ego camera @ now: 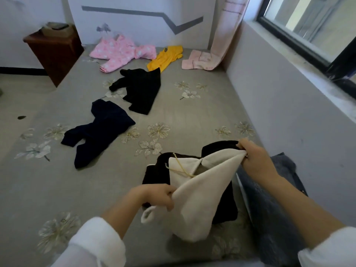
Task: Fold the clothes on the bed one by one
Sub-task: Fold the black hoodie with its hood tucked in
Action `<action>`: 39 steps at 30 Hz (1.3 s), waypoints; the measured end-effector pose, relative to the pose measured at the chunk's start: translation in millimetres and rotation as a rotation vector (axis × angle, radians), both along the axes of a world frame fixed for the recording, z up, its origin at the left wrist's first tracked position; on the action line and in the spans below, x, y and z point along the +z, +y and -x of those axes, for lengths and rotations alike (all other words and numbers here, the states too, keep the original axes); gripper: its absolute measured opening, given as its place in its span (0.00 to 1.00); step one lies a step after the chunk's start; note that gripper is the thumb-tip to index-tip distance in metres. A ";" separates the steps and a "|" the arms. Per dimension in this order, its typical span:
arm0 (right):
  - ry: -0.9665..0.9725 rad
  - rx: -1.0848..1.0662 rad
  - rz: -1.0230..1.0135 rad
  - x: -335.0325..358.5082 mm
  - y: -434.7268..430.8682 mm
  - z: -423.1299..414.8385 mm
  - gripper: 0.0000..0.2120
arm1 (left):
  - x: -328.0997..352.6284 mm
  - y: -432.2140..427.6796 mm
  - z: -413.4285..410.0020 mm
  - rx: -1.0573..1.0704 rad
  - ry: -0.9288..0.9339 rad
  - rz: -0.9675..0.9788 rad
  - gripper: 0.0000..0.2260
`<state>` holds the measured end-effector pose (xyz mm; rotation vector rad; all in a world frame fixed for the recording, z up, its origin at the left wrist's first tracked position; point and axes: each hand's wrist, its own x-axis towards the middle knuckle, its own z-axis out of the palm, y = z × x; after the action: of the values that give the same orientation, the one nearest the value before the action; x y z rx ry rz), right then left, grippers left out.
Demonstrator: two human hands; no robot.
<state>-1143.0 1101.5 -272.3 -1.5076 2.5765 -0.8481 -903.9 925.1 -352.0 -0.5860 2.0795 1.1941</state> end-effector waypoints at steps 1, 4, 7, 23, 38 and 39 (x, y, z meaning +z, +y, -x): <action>-0.020 -0.013 0.002 -1.8 3.8 1.4 0.15 | -3.1 0.3 1.2 -0.003 -0.089 -0.136 0.22; -0.027 -0.017 -0.044 -4.4 14.0 2.0 0.14 | -12.5 -7.9 2.6 0.170 -0.105 -0.074 0.09; -0.020 -0.036 -0.121 -2.9 18.4 -1.2 0.14 | -21.7 -21.0 10.0 0.655 0.116 0.195 0.12; -0.006 -0.062 0.048 45.6 8.2 17.2 0.13 | 43.5 -83.0 45.8 1.463 0.313 -0.660 0.06; -0.060 -0.243 0.497 76.4 -61.2 15.4 0.09 | 194.6 -98.6 -14.7 1.704 0.878 -0.919 0.19; -0.138 -0.237 0.538 77.9 -63.5 13.1 0.11 | 196.5 -99.7 -15.7 1.693 0.857 -0.881 0.16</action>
<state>-1156.1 1038.0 -194.4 -1.1751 2.5791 -1.7156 -888.2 825.4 -155.5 -1.5996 0.7943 3.4291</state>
